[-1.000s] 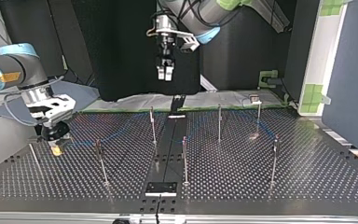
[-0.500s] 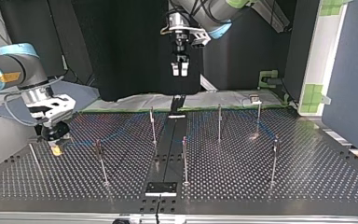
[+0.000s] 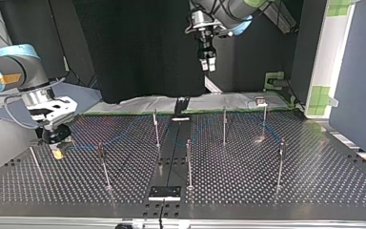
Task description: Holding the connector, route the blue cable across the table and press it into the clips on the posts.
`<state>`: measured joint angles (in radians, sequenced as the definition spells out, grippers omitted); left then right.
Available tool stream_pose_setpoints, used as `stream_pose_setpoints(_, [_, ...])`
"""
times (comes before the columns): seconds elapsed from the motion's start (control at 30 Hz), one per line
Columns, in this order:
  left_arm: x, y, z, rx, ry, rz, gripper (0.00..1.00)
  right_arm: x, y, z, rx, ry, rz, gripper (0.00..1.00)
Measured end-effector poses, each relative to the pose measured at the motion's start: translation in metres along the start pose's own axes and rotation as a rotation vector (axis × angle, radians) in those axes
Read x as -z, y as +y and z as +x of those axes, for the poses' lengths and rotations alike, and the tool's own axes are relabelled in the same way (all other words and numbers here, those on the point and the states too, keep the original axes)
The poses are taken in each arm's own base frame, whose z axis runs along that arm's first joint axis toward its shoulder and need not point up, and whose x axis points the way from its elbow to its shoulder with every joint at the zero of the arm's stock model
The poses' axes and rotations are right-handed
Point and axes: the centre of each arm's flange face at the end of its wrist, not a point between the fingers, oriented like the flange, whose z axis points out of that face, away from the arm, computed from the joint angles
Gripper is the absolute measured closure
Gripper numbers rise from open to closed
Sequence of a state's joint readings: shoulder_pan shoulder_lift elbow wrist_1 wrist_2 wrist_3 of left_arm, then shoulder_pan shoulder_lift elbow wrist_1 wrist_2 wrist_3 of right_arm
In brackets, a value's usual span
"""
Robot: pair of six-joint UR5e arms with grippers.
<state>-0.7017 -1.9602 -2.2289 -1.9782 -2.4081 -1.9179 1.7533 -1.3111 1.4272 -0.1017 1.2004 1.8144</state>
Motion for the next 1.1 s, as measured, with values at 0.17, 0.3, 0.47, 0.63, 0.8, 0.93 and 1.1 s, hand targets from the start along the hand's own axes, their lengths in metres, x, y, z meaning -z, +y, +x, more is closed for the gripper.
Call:
stream_pose_setpoints(0.17, [0.014,0.015,0.003,-0.069,0.026,-0.003,0.0,0.0,0.0,0.0,0.0,0.0,0.0,1.0])
stream_pose_setpoints(0.3, [0.017,0.019,0.004,-0.085,0.032,-0.004,0.0,0.0,0.0,0.0,0.0,0.0,0.0,1.0])
stream_pose_setpoints(0.47, [0.018,0.019,0.004,-0.088,0.033,-0.004,0.0,0.0,0.0,0.0,0.0,0.0,0.0,1.0])
stream_pose_setpoints(0.63, [0.018,0.019,0.004,-0.088,0.033,-0.004,0.0,0.0,0.0,0.0,0.0,0.0,0.0,1.0])
stream_pose_setpoints(0.8, [0.018,0.019,0.004,-0.088,0.033,-0.004,0.0,0.0,0.0,0.0,0.0,0.0,0.0,1.0])
stream_pose_setpoints(0.93, [0.018,0.019,0.004,-0.088,0.033,-0.004,0.0,0.0,0.0,0.0,0.0,0.0,0.0,1.0])
stream_pose_setpoints(1.1, [0.018,0.019,0.004,-0.088,0.033,-0.004,0.0,0.0,0.0,0.0,0.0,0.0,0.0,1.0])
